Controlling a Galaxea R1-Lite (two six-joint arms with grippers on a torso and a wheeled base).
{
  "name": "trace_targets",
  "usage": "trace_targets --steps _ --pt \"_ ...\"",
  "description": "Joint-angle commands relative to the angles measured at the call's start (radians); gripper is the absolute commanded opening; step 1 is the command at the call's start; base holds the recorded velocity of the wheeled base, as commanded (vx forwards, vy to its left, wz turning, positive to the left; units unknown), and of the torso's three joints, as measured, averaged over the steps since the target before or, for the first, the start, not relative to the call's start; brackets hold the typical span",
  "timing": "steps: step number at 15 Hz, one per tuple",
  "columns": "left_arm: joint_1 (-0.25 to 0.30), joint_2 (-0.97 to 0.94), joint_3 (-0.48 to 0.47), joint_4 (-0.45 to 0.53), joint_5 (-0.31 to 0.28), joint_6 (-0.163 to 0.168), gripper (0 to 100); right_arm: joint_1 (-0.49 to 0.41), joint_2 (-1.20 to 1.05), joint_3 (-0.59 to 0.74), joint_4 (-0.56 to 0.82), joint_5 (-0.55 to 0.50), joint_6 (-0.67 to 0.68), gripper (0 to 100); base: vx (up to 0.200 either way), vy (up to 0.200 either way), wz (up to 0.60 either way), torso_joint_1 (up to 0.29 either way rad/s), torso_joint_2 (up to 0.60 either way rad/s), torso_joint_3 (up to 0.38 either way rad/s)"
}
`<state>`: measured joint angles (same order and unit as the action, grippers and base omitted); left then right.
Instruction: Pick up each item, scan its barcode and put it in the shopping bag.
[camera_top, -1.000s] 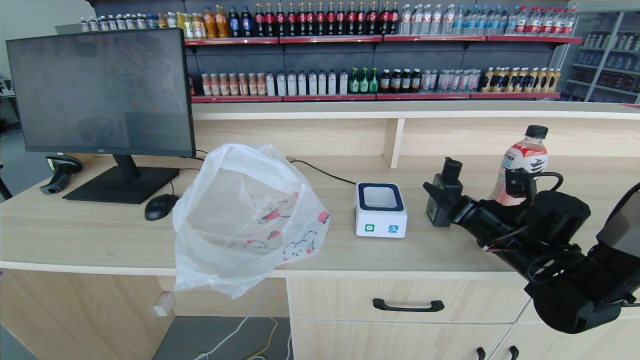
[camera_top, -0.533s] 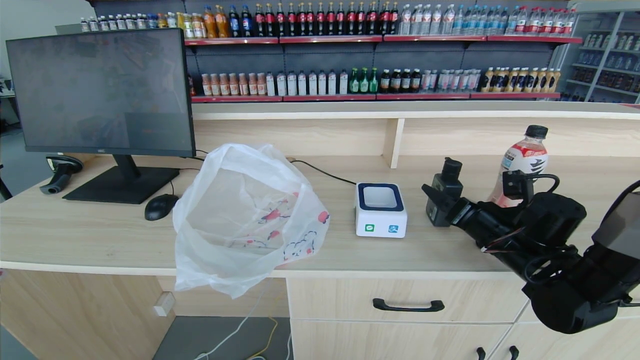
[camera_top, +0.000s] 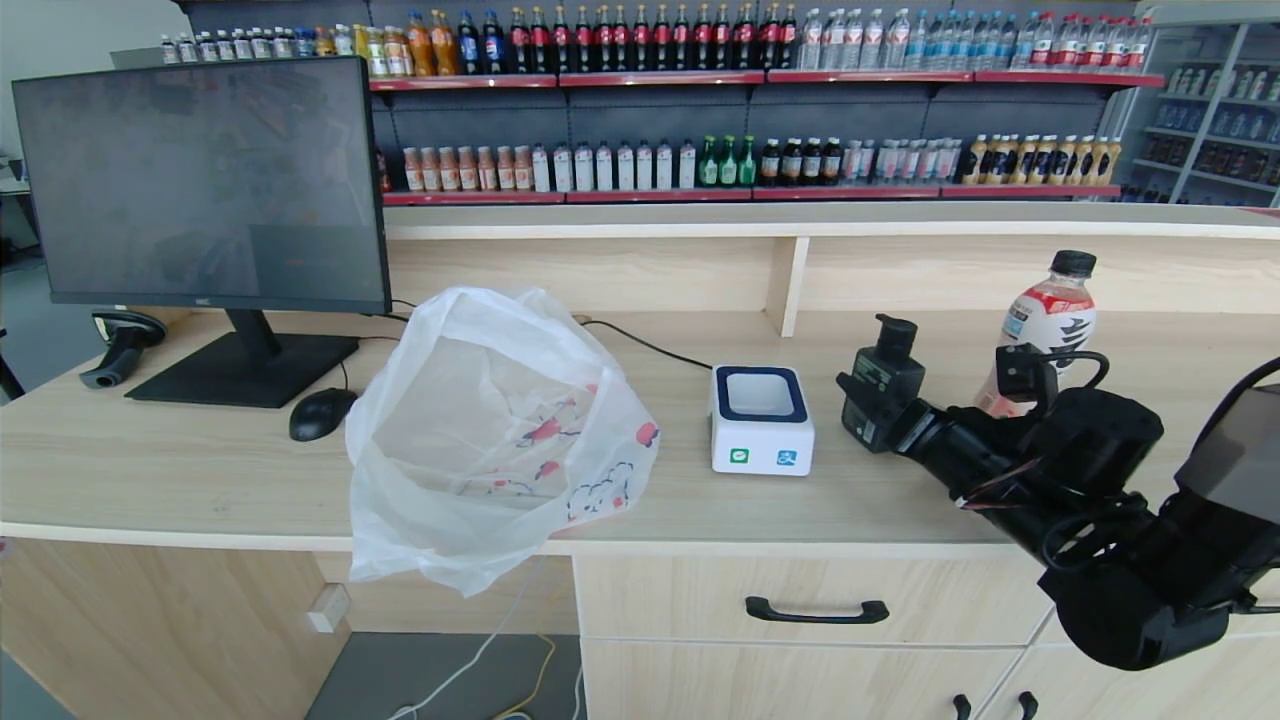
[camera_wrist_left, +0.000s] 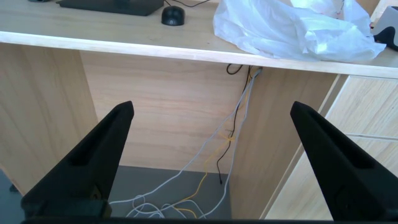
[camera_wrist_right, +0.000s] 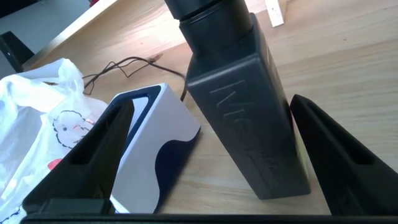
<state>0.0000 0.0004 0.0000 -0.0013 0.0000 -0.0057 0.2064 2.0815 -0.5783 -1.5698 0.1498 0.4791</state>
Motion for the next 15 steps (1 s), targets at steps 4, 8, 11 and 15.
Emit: trace_targets --steps 4,8,11,15 --pt "0.0 0.0 0.0 0.0 0.0 0.0 100 -0.004 0.0 0.0 -0.001 0.001 -0.004 100 0.0 0.0 0.0 0.0 0.0 0.0" --pt "0.0 0.0 0.0 0.0 0.0 0.0 100 0.005 -0.003 0.012 -0.001 -0.001 -0.025 100 0.0 0.0 0.0 0.0 0.0 0.0" --pt "0.0 0.0 0.0 0.0 0.0 0.0 100 0.002 -0.038 0.077 -0.001 0.001 -0.037 100 0.0 0.0 0.0 0.0 0.0 0.0" --pt "0.0 0.0 0.0 0.0 0.0 0.0 100 -0.022 -0.047 0.074 -0.001 0.001 -0.119 100 0.0 0.0 0.0 0.0 0.0 0.0"
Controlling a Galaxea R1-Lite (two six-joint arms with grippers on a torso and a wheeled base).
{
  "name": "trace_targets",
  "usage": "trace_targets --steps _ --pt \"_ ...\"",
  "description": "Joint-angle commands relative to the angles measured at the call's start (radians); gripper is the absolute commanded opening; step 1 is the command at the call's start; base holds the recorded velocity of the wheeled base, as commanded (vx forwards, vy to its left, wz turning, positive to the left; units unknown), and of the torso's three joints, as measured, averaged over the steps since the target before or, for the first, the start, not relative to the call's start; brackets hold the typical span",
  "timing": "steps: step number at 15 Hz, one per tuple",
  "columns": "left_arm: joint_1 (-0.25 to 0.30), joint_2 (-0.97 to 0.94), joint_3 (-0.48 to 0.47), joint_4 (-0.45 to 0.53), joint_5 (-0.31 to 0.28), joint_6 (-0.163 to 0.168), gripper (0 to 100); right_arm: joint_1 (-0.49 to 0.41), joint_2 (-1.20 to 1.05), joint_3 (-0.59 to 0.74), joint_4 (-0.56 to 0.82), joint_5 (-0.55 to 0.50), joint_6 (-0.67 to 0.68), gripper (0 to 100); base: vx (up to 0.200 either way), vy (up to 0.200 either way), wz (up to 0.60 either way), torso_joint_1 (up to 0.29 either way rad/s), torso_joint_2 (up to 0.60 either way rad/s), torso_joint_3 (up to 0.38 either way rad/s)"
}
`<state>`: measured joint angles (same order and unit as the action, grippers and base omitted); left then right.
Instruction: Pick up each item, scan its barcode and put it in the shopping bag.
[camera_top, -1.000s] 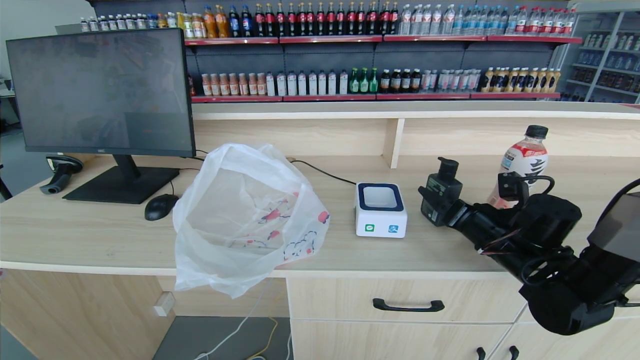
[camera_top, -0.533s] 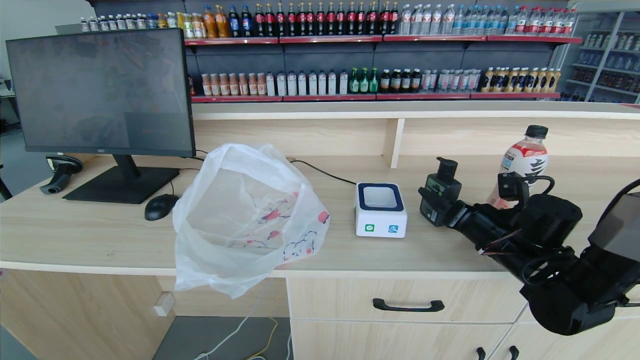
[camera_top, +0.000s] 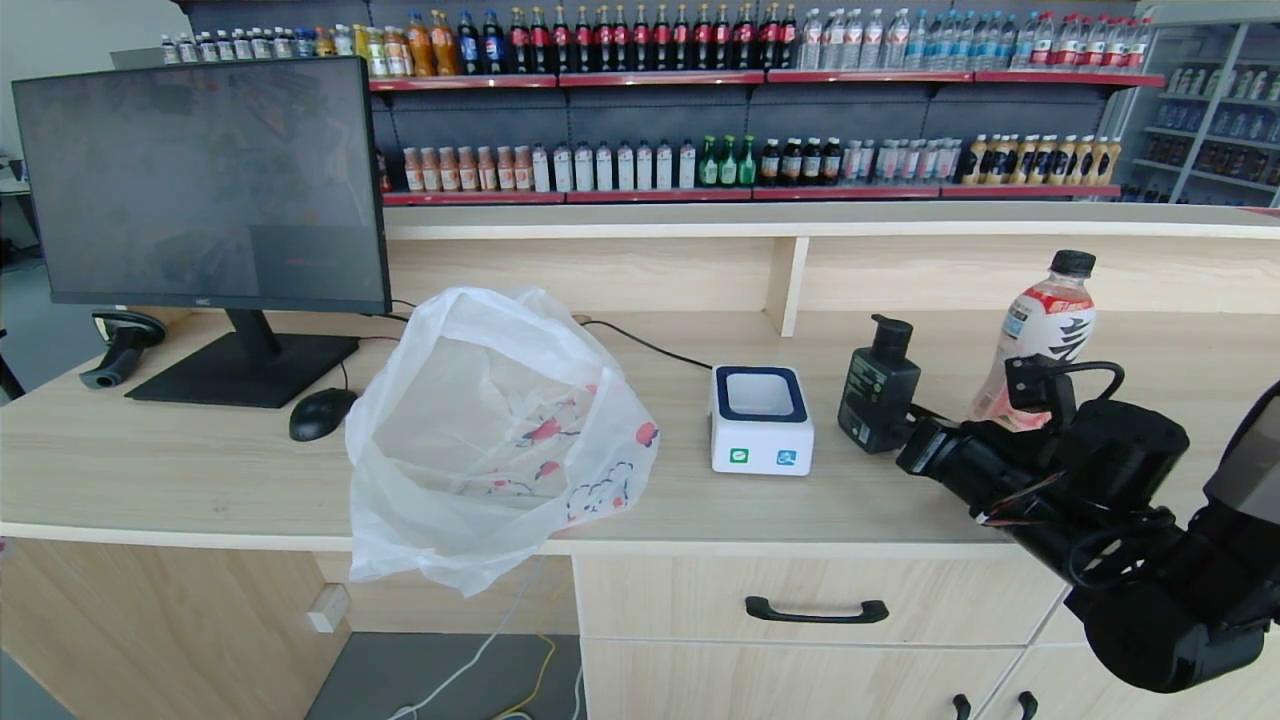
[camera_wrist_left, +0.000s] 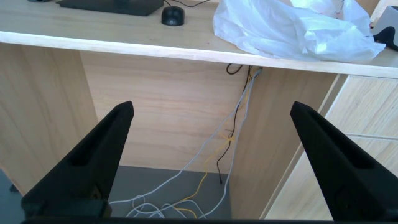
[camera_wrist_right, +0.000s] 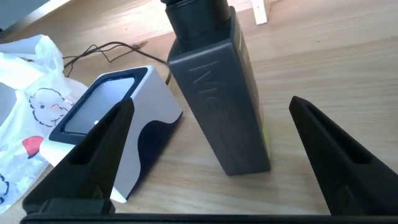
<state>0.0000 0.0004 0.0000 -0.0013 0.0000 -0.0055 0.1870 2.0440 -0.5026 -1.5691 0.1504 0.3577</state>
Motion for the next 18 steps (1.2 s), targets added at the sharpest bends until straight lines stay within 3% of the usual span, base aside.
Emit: trace_targets --steps 1,10,18 --pt "0.0 0.0 0.0 0.0 0.0 -0.001 100 0.0 -0.018 -0.011 -0.002 0.001 -0.029 100 0.0 0.0 0.0 0.0 0.0 0.0" --pt "0.0 0.0 0.0 0.0 0.0 -0.001 100 -0.001 -0.036 -0.027 -0.002 0.035 -0.278 100 0.0 0.0 0.0 0.0 0.0 0.0" --pt "0.0 0.0 0.0 0.0 0.0 -0.001 100 -0.003 -0.039 -0.044 -0.002 0.057 -0.336 100 0.0 0.0 0.0 0.0 0.0 0.0"
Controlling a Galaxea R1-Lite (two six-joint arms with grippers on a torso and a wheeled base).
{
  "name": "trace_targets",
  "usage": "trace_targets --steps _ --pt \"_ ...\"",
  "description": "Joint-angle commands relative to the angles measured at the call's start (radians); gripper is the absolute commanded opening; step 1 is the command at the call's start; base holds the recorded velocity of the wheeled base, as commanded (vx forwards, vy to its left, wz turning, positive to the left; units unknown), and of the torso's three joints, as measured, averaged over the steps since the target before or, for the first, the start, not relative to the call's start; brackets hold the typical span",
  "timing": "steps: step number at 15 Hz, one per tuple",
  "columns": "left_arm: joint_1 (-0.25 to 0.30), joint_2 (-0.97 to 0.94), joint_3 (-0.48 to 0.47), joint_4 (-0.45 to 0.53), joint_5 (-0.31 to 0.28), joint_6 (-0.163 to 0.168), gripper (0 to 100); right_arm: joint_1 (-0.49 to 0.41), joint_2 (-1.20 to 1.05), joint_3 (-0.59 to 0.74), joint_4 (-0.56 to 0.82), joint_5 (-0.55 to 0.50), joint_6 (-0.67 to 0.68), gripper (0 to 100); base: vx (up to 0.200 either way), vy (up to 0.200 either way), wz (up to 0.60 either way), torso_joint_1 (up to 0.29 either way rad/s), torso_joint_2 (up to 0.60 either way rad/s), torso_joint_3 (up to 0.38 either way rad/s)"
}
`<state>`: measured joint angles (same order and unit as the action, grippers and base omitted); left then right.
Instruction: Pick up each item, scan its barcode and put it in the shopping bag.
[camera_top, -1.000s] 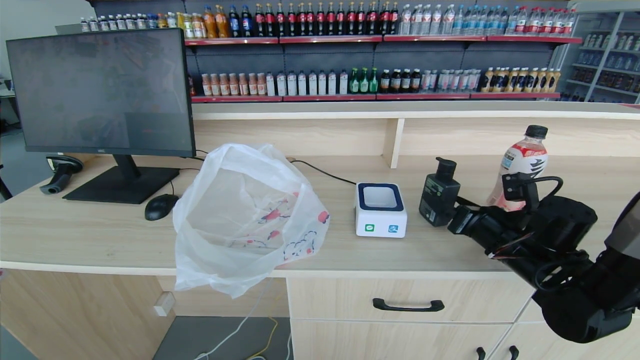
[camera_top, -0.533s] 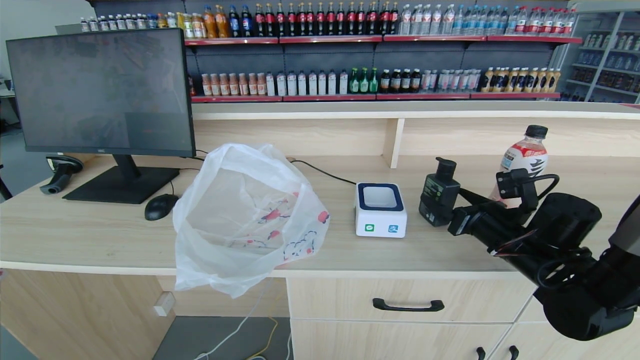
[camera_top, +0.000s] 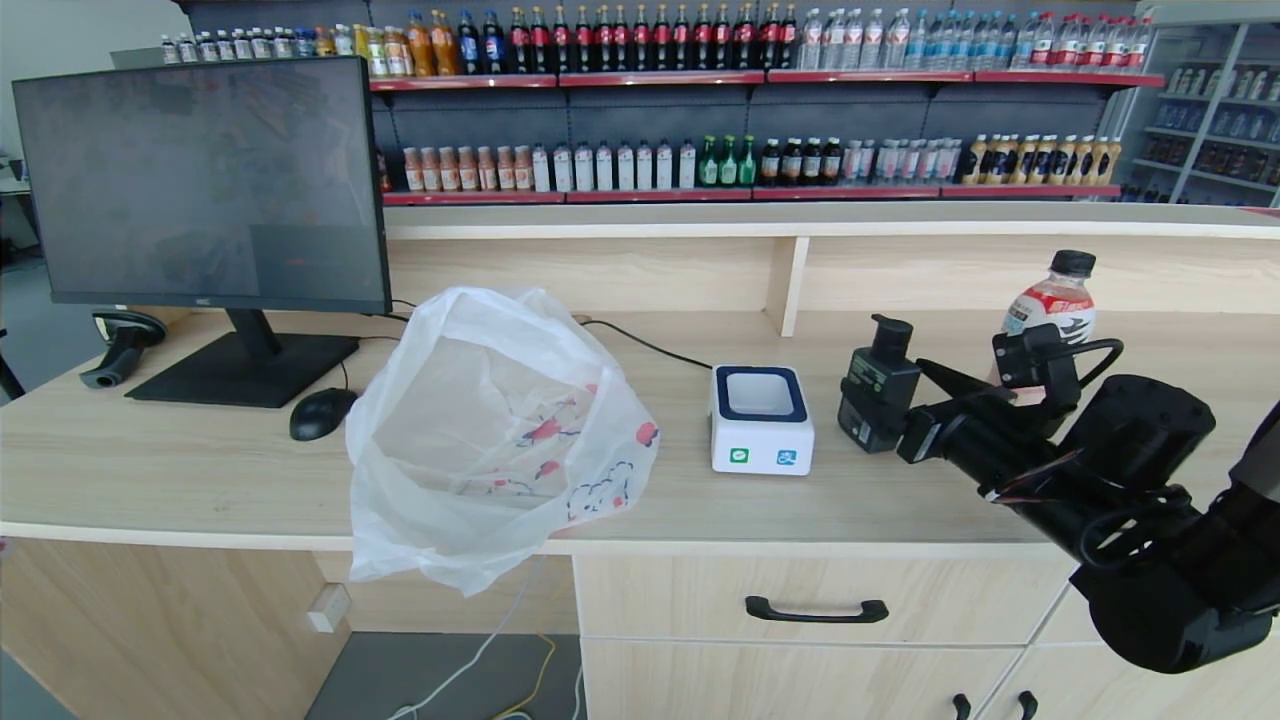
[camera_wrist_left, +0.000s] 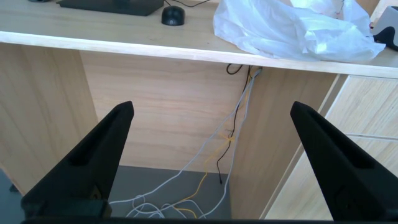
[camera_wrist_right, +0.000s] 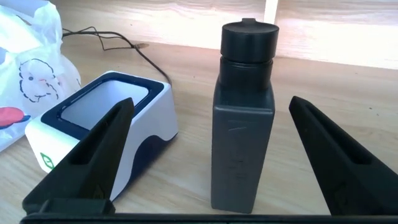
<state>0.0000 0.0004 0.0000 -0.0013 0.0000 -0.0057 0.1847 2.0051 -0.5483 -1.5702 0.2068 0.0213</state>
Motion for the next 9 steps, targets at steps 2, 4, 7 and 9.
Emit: trace_targets --steps 2,4,7,9 --pt "0.0 0.0 0.0 0.0 0.0 0.0 100 0.006 0.0 0.001 -0.001 0.0 0.008 100 0.0 0.0 0.0 0.0 0.0 0.0" --pt "0.0 0.0 0.0 0.0 0.0 0.0 100 0.01 0.003 -0.018 -0.001 -0.001 0.009 100 0.0 0.0 0.0 0.0 0.0 0.0" --pt "0.0 0.0 0.0 0.0 0.0 0.0 100 0.006 0.026 -0.028 -0.001 -0.007 -0.02 100 0.0 0.0 0.0 0.0 0.0 0.0" --pt "0.0 0.0 0.0 0.0 0.0 0.0 100 0.006 0.047 -0.056 -0.001 -0.007 -0.064 100 0.0 0.0 0.0 0.0 0.0 0.0"
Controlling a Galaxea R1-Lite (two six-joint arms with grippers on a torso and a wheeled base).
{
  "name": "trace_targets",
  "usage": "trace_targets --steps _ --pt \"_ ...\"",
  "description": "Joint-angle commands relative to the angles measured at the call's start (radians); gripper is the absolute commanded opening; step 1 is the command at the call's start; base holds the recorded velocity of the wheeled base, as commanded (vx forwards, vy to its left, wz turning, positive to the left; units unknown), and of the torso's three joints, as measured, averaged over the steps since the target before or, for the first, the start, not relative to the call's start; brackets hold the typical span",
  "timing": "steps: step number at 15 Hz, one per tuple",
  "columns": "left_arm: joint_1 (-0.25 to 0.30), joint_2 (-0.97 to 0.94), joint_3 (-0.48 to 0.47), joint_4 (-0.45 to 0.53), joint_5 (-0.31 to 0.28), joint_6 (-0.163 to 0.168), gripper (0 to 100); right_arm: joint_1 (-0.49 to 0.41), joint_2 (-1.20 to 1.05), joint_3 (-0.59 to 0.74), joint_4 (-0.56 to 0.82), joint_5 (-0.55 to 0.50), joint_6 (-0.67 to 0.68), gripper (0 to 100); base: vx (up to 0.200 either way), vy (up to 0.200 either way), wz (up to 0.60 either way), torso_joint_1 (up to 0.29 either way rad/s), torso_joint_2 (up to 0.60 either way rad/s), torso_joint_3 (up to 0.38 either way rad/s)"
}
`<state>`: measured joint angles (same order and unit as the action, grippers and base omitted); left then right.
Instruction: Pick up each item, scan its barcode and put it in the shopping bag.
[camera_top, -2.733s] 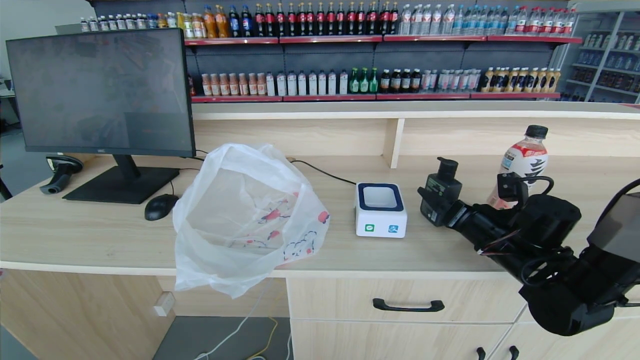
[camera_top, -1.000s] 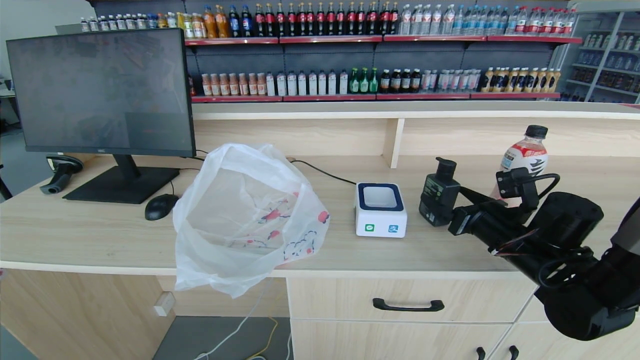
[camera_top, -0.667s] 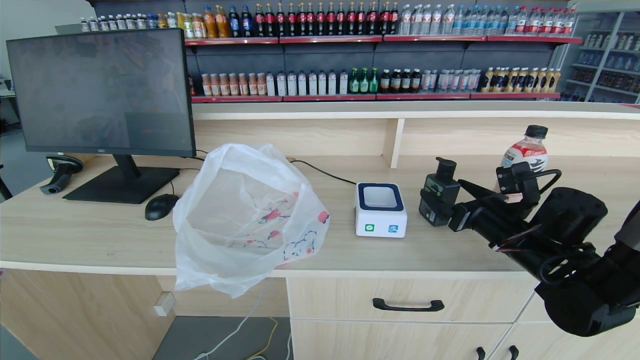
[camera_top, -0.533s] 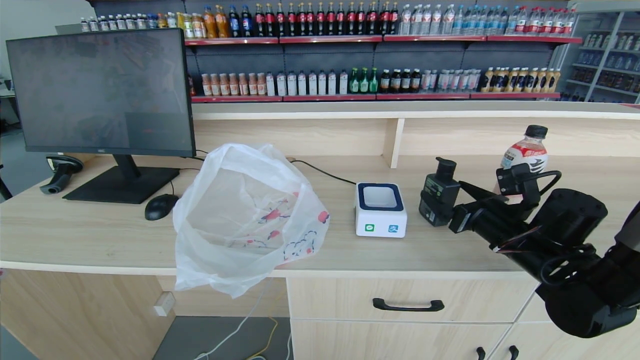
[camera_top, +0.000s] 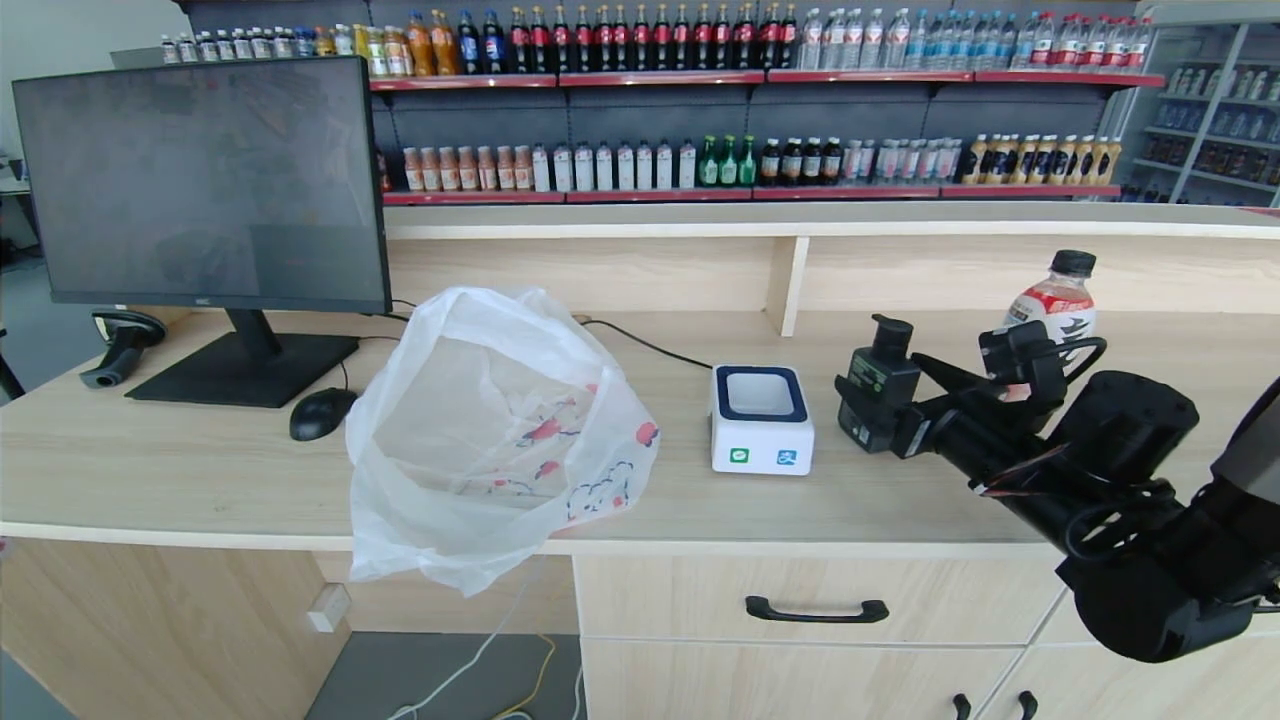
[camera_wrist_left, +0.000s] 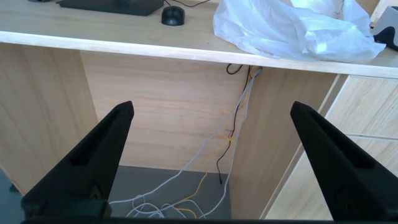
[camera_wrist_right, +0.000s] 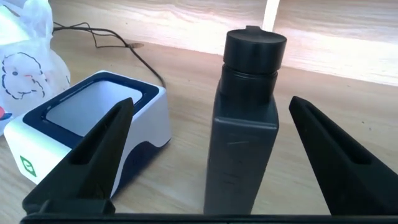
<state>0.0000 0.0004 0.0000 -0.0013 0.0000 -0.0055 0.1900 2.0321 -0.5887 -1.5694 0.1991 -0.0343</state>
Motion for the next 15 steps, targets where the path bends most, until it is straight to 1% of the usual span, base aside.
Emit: trace_targets --steps 1,2,4,6,10,13,15 --pt "0.0 0.0 0.0 0.0 0.0 -0.001 100 0.0 0.042 -0.025 -0.001 0.0 -0.047 100 0.0 0.0 0.0 0.0 0.0 0.0" --pt "0.0 0.0 0.0 0.0 0.0 -0.001 100 0.0 0.062 -0.028 -0.001 0.0 -0.084 100 0.0 0.0 0.0 0.0 0.0 0.0" --pt "0.0 0.0 0.0 0.0 0.0 -0.001 100 0.003 0.077 -0.033 -0.001 0.0 -0.088 100 0.0 0.0 0.0 0.0 0.0 0.0" --pt "0.0 0.0 0.0 0.0 0.0 -0.001 100 -0.009 0.091 -0.085 -0.001 0.0 -0.087 100 0.0 0.0 0.0 0.0 0.0 0.0" --pt "0.0 0.0 0.0 0.0 0.0 -0.001 100 -0.015 0.131 -0.102 -0.001 -0.001 -0.079 100 0.0 0.0 0.0 0.0 0.0 0.0" --pt "0.0 0.0 0.0 0.0 0.0 -0.001 100 -0.026 0.163 -0.201 -0.001 -0.001 -0.047 100 0.0 0.0 0.0 0.0 0.0 0.0" --pt "0.0 0.0 0.0 0.0 0.0 -0.001 100 -0.035 0.172 -0.204 -0.001 -0.001 -0.047 100 0.0 0.0 0.0 0.0 0.0 0.0"
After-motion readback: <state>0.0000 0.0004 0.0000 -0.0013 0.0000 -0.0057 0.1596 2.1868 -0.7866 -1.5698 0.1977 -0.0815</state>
